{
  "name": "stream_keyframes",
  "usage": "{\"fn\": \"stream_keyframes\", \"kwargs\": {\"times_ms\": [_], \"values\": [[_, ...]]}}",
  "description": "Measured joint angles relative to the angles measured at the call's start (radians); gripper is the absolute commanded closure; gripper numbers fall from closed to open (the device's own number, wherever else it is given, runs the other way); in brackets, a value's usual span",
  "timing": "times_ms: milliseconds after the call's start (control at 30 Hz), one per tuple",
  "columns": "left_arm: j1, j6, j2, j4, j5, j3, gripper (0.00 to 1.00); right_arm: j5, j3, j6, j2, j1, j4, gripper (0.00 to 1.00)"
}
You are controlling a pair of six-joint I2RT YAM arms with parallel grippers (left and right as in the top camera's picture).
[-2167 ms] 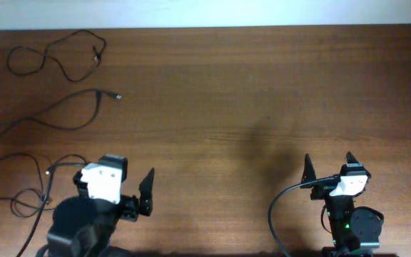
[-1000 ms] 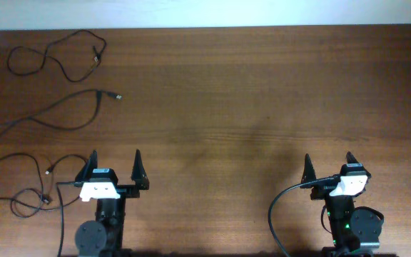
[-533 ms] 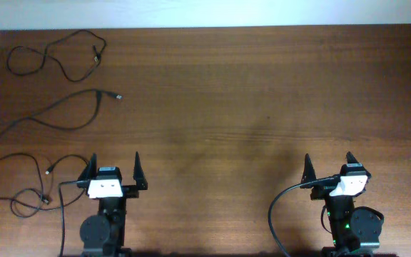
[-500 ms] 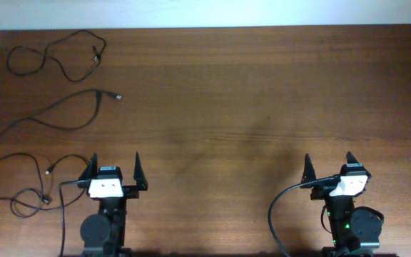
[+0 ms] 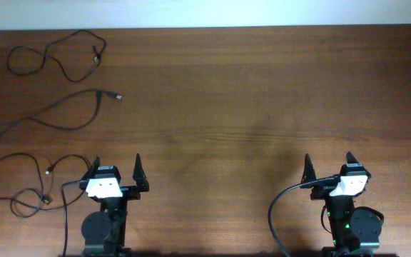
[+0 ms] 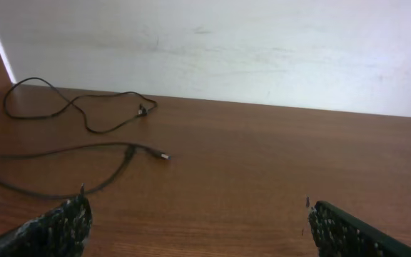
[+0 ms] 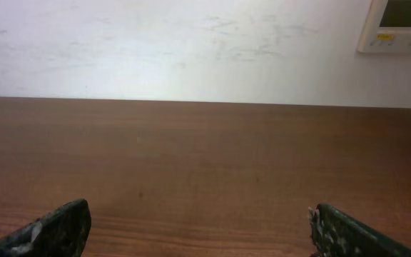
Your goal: Untangle cables
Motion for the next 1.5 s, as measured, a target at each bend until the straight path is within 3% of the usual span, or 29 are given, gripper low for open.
{"fn": "stream_keyframes", "kwargs": {"times_ms": [1500], "values": [[0.000, 0.040, 0.000, 0.000, 0.003, 0.000, 0.01, 0.000, 0.000, 0.000, 0.000, 0.000, 0.000, 0.01]]}}
